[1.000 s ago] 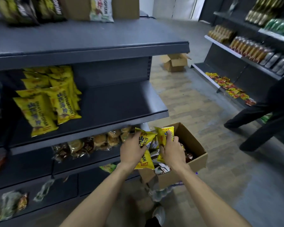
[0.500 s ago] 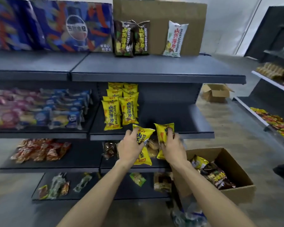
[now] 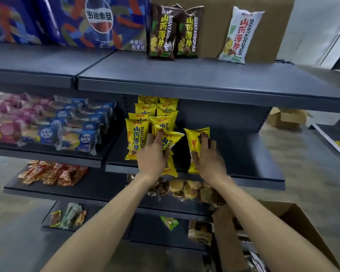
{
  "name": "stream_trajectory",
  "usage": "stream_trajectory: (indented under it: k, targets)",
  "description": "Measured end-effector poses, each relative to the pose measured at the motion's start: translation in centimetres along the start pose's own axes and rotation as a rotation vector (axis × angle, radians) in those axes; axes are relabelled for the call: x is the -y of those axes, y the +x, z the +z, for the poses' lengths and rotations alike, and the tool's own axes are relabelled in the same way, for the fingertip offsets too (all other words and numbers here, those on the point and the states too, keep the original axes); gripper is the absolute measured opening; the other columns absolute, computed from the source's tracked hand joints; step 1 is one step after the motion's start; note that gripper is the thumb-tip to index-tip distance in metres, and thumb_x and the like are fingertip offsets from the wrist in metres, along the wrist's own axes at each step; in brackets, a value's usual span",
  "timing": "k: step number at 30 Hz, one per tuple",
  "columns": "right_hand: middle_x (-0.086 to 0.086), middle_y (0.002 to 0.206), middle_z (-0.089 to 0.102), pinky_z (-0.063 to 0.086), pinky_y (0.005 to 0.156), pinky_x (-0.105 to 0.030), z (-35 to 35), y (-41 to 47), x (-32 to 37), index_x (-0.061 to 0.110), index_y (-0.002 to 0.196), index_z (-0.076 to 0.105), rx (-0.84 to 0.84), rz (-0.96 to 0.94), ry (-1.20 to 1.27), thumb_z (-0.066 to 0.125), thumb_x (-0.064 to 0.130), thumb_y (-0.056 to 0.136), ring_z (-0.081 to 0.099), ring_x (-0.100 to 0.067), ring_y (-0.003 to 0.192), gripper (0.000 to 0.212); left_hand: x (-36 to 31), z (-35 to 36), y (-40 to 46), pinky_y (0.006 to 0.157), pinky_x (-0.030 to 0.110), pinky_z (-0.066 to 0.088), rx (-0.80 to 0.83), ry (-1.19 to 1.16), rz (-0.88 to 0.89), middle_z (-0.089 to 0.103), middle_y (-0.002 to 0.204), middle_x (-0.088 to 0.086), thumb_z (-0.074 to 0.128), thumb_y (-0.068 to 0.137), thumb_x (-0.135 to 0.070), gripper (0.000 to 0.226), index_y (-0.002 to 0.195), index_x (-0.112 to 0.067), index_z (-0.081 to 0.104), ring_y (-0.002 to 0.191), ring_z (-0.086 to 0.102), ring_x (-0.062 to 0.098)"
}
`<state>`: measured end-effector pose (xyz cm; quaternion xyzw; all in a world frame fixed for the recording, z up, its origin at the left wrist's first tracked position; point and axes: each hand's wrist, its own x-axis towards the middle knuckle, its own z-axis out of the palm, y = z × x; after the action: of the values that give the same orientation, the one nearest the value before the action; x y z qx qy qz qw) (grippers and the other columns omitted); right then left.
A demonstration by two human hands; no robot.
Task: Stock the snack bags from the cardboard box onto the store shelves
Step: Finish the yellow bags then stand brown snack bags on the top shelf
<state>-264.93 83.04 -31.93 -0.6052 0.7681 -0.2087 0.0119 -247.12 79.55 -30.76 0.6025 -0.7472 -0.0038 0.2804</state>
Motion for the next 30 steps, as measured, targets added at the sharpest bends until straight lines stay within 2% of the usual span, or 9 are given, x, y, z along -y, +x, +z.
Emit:
stream_trajectory:
  k: [2, 4, 6, 10, 13, 15, 20, 25, 30]
  targets:
    - [-0.017, 0.136, 0.038, 0.050, 0.078, -0.044, 0.8, 2.8, -0.6, 0.018, 0.151, 0.014, -0.026, -0.039, 0.031, 0.046, 0.040, 0.099, 0.052, -0.039, 0.115, 0.065, 0.0, 1.6, 2.2, 0.048, 0.033, 0.043, -0.072, 0.114, 0.023, 0.054, 0.123, 0.008, 0.064, 0.087, -0.043, 0.061, 0.140, -0.021, 0.044, 0.087, 0.067, 0.029]
    - [-0.018, 0.133, 0.039, 0.049, 0.076, -0.042, 2.1, 5.1, -1.2, 0.018, 0.151, 0.016, -0.065, -0.051, 0.040, 0.048, 0.039, 0.099, 0.052, -0.039, 0.113, 0.065, 0.4, 3.8, 3.9, 0.057, 0.039, 0.052, -0.058, 0.196, 0.021, 0.045, 0.136, 0.010, 0.061, 0.090, -0.041, 0.065, 0.146, -0.023, 0.033, 0.108, 0.061, 0.029]
    - [-0.018, 0.131, 0.041, 0.048, 0.074, -0.040, 3.6, 7.2, -1.8, 0.017, 0.150, 0.018, -0.101, -0.061, 0.036, 0.050, 0.039, 0.098, 0.055, -0.039, 0.109, 0.065, 1.3, 5.9, 4.8, 0.067, 0.045, 0.054, -0.049, 0.190, 0.021, 0.038, 0.144, 0.016, 0.058, 0.093, -0.037, 0.067, 0.150, -0.019, 0.027, 0.123, 0.052, 0.033]
    - [-0.016, 0.131, 0.040, 0.049, 0.076, -0.041, 6.3, 10.5, -3.3, 0.017, 0.151, 0.018, -0.132, -0.063, 0.039, 0.051, 0.039, 0.097, 0.054, -0.037, 0.111, 0.067, 3.3, 9.7, 5.5, 0.068, 0.047, 0.055, -0.147, 0.147, 0.036, 0.043, 0.135, 0.024, 0.060, 0.089, -0.050, 0.079, 0.148, -0.007, 0.032, 0.118, 0.049, 0.040]
    - [-0.016, 0.134, 0.039, 0.050, 0.079, -0.043, 8.0, 12.6, -3.9, 0.018, 0.151, 0.016, -0.144, -0.047, 0.047, 0.051, 0.039, 0.098, 0.052, -0.037, 0.114, 0.068, 3.4, 11.5, 5.7, 0.087, 0.047, 0.047, -0.206, 0.239, 0.050, 0.040, 0.139, 0.027, 0.050, 0.088, -0.061, 0.088, 0.148, 0.000, 0.029, 0.115, 0.045, 0.039]
    - [-0.016, 0.133, 0.039, 0.050, 0.079, -0.044, 8.8, 13.9, -4.0, 0.018, 0.152, 0.015, -0.174, -0.057, 0.064, 0.050, 0.040, 0.098, 0.052, -0.037, 0.113, 0.068, 3.1, 11.8, 6.1, 0.092, 0.047, 0.043, -0.226, 0.276, 0.059, 0.041, 0.140, 0.023, 0.042, 0.090, -0.063, 0.087, 0.148, 0.001, 0.030, 0.118, 0.042, 0.037]
    - [-0.016, 0.129, 0.037, 0.051, 0.080, -0.045, 10.4, 17.4, -2.8, 0.017, 0.153, 0.013, -0.249, -0.047, 0.140, 0.051, 0.036, 0.098, 0.051, -0.038, 0.109, 0.070, 3.6, 12.5, 6.7, 0.095, 0.050, 0.038, -0.264, 0.205, 0.063, 0.043, 0.140, 0.020, 0.040, 0.092, -0.061, 0.078, 0.145, -0.003, 0.036, 0.124, 0.038, 0.037]
    - [-0.017, 0.125, 0.035, 0.050, 0.082, -0.046, 12.0, 20.7, -1.2, 0.016, 0.153, 0.013, -0.324, -0.032, 0.192, 0.051, 0.033, 0.098, 0.049, -0.039, 0.108, 0.069, 4.3, 13.2, 6.5, 0.105, 0.056, 0.030, -0.296, 0.138, 0.109, 0.042, 0.142, 0.019, 0.038, 0.092, -0.057, 0.075, 0.145, -0.005, 0.038, 0.126, 0.041, 0.037]
    - [-0.013, 0.126, 0.033, 0.052, 0.074, -0.046, 13.6, 22.4, -0.2, 0.021, 0.152, 0.014, -0.369, -0.066, 0.150, 0.049, 0.038, 0.097, 0.050, -0.037, 0.106, 0.068, 4.5, 13.6, 6.5, 0.103, 0.056, 0.032, -0.327, 0.136, 0.123, 0.042, 0.141, 0.021, 0.038, 0.091, -0.056, 0.074, 0.144, -0.004, 0.040, 0.121, 0.043, 0.038]
